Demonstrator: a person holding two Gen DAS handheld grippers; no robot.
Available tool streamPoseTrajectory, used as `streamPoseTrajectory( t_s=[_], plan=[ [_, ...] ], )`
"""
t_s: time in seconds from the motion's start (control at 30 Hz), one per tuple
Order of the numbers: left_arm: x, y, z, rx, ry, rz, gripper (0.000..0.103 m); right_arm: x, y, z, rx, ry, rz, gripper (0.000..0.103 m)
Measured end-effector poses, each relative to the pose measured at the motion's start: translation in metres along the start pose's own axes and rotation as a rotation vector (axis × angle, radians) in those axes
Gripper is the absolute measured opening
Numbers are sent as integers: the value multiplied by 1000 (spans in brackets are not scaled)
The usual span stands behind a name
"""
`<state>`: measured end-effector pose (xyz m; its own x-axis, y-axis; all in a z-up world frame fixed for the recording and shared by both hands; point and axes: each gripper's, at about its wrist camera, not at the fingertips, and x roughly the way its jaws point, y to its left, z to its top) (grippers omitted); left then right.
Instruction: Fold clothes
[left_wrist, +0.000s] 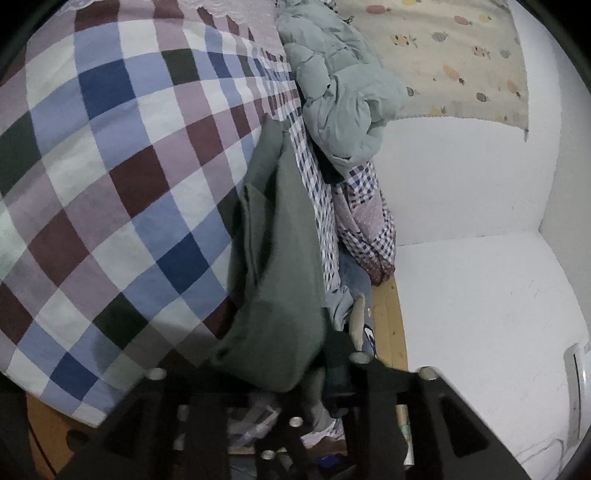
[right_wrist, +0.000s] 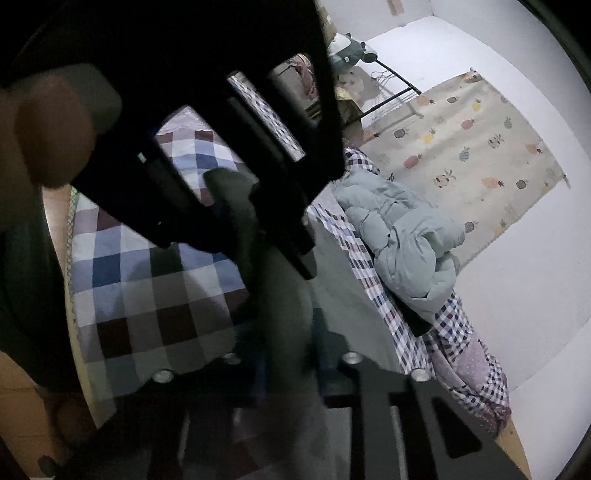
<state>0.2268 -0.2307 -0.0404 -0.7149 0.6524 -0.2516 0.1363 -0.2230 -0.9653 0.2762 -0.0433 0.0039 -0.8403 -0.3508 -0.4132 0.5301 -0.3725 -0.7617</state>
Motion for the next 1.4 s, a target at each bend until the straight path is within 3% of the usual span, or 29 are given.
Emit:
streamPoseTrajectory(
  t_s=[0.03, 0.17, 0.47, 0.5, 0.57, 0.6, 0.63, 0.8, 0.87, 0.93, 1.13, 1.4],
  plan=[
    [2, 0, 0, -7, -1, -1, 55, 0, -4, 1, 11, -1, 5, 14],
    [8, -2, -1, -14, -3, -6, 64, 0, -17, 4, 39, -1, 17, 12],
    [16, -18, -1, 31, -8, -51, 65, -4, -22, 8, 65, 8, 38, 12],
    [16, -18, 0, 32, -11, -55, 62, -4, -22, 8, 65, 8, 41, 12],
    [16, -18, 1, 35, -8, -50, 41, -3, -22, 7, 59, 8, 46, 12],
    [18, -18, 1, 38, -2, -36, 26, -3, -21, 7, 57, 7, 48, 12],
    [19, -17, 2, 37, 3, -30, 19, -3, -21, 6, 57, 4, 45, 12],
    [18, -19, 6, 38, 5, -33, 13, -7, -17, 0, 31, -8, 0, 17],
    [16, -20, 7, 39, 3, -44, 13, -8, -14, -3, 17, -12, -22, 39],
    [17, -23, 7, 43, 2, -50, 12, -11, -10, -9, 4, -11, -54, 52],
    [15, -23, 8, 31, 1, -55, 12, -10, -8, -43, -14, 66, -127, 52],
    [16, -33, 11, 40, -17, -101, 11, -16, -44, -108, 23, 220, -225, 52]
  ],
)
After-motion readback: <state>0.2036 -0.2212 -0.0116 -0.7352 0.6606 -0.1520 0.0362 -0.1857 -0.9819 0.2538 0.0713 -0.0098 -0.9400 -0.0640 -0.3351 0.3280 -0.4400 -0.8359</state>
